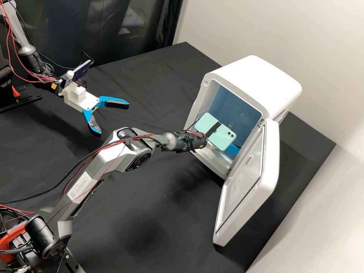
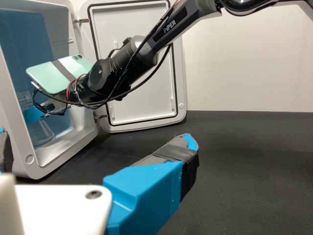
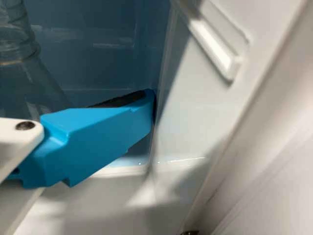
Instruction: Take the flask out of the incubator
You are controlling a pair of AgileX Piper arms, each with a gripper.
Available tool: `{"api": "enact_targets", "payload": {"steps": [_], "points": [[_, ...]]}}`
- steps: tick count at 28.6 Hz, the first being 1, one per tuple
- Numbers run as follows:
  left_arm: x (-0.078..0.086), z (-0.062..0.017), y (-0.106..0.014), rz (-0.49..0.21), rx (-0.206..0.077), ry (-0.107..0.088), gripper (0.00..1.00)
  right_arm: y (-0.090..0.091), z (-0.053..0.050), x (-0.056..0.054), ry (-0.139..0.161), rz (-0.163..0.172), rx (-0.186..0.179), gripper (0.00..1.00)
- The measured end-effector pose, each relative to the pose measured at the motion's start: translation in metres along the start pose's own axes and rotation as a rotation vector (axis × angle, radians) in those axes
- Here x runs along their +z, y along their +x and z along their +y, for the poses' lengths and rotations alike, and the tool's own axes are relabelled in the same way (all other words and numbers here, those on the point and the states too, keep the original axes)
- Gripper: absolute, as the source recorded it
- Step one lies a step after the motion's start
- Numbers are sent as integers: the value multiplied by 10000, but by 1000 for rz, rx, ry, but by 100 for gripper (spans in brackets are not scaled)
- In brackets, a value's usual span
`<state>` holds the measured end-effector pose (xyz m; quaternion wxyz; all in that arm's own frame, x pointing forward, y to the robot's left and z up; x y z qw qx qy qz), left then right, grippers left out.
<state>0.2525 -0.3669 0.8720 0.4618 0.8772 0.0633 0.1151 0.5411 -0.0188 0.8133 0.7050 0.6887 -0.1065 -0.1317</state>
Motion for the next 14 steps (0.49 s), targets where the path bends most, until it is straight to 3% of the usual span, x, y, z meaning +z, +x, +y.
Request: {"api": "enact_targets", "payload": {"steps": [7,8,14], "points": [[10,-2,1,-4,-1,0,100,24,68,-62,3,-5,8,100],[10,-2,1,-4,-1,0,100,31,76,-74,8,-4,8,0],[16,-3,2,-5,-1,-1,100,40,99,-96,5,-3,12,0]]}}
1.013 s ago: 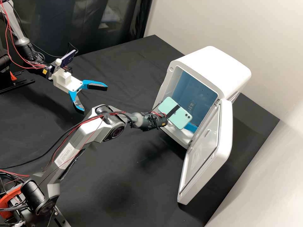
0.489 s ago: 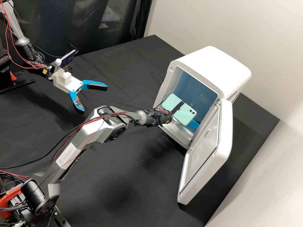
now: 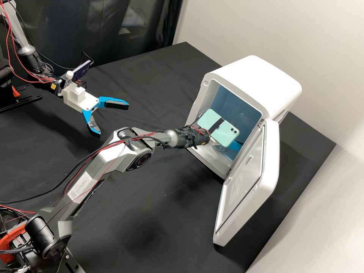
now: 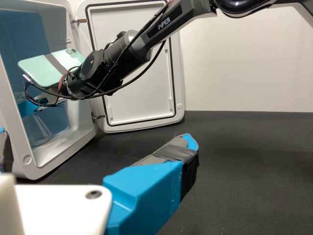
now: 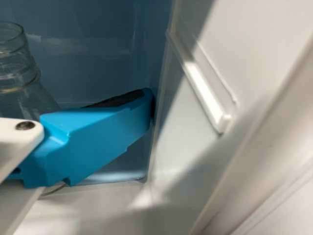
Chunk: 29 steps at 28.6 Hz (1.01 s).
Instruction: Take the flask out of the incubator
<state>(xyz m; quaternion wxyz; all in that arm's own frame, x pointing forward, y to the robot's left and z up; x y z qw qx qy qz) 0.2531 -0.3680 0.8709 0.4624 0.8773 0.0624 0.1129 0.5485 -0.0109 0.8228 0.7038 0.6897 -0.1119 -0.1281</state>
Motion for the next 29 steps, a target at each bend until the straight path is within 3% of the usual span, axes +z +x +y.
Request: {"api": "enact_targets", "payload": {"steps": [18,23,29], "points": [[0,-3,-2,0,-1,0,100,-5,-15,-23,-2,5,4,0],[0,-5,-5,0,-1,0,100,-10,-15,-39,-3,8,19,0],[0,-5,-5,0,-1,0,100,-10,-65,-60,-6,12,14,0]]}}
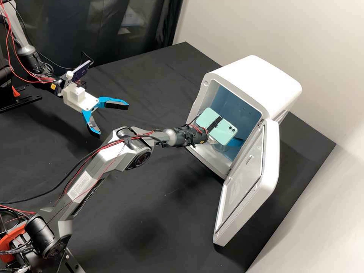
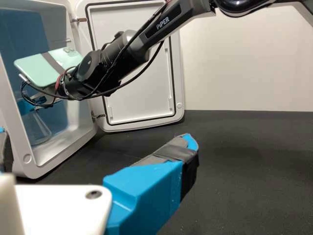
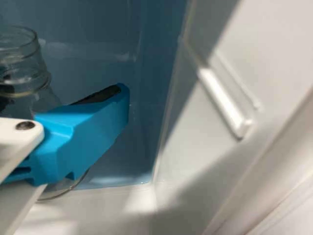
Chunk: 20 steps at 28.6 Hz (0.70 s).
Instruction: Take the flask out of the incubator
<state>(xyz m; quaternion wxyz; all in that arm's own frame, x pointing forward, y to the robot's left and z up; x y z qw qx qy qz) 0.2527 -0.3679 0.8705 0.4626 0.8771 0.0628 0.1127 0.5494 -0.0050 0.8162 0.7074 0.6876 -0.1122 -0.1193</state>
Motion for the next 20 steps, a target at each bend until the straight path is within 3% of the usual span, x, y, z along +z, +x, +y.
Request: {"api": "enact_targets", "payload": {"steps": [4,20], "points": [[0,0,0,0,0,0,100,19,-63,30,-4,-6,-11,0],[0,0,0,0,0,0,100,4,-114,14,-16,-3,-15,0]]}}
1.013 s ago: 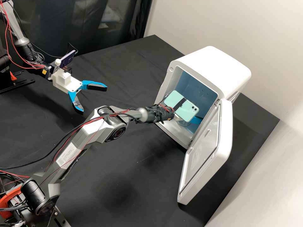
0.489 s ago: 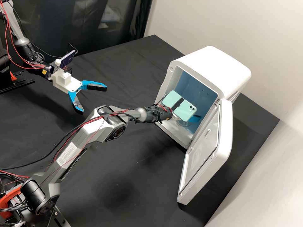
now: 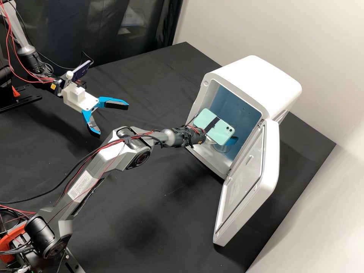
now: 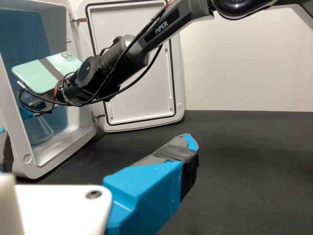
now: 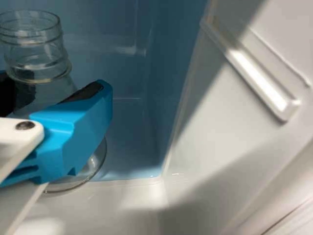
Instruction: Take the flask out of the incubator
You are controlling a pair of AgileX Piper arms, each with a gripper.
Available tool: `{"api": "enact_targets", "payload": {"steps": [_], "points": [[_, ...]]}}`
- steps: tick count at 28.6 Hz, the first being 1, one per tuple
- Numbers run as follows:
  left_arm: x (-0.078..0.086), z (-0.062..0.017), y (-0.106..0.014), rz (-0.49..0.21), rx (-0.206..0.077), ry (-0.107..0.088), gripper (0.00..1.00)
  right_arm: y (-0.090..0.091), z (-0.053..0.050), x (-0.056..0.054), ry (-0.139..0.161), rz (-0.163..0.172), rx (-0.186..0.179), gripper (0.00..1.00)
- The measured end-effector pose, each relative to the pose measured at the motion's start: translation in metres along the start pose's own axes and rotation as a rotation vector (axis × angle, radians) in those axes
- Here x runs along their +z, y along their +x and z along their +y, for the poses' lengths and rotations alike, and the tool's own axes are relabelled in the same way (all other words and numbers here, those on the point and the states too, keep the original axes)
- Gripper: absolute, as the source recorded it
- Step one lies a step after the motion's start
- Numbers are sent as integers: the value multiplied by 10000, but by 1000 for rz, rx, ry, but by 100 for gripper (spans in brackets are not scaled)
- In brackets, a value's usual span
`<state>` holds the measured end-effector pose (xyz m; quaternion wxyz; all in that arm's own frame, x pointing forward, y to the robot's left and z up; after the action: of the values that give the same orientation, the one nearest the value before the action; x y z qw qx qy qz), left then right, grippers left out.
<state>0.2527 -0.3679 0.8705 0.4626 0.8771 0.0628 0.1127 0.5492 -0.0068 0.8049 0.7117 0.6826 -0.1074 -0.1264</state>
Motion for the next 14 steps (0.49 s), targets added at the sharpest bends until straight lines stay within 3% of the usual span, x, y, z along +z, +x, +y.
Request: {"api": "enact_targets", "payload": {"steps": [3,8,14], "points": [[0,0,0,0,0,0,100,-3,-7,19,8,-5,8,0],[0,0,0,0,0,0,100,-6,-13,28,-14,1,16,0],[2,9,-3,-1,3,1,100,-33,-41,63,-3,10,24,0]]}}
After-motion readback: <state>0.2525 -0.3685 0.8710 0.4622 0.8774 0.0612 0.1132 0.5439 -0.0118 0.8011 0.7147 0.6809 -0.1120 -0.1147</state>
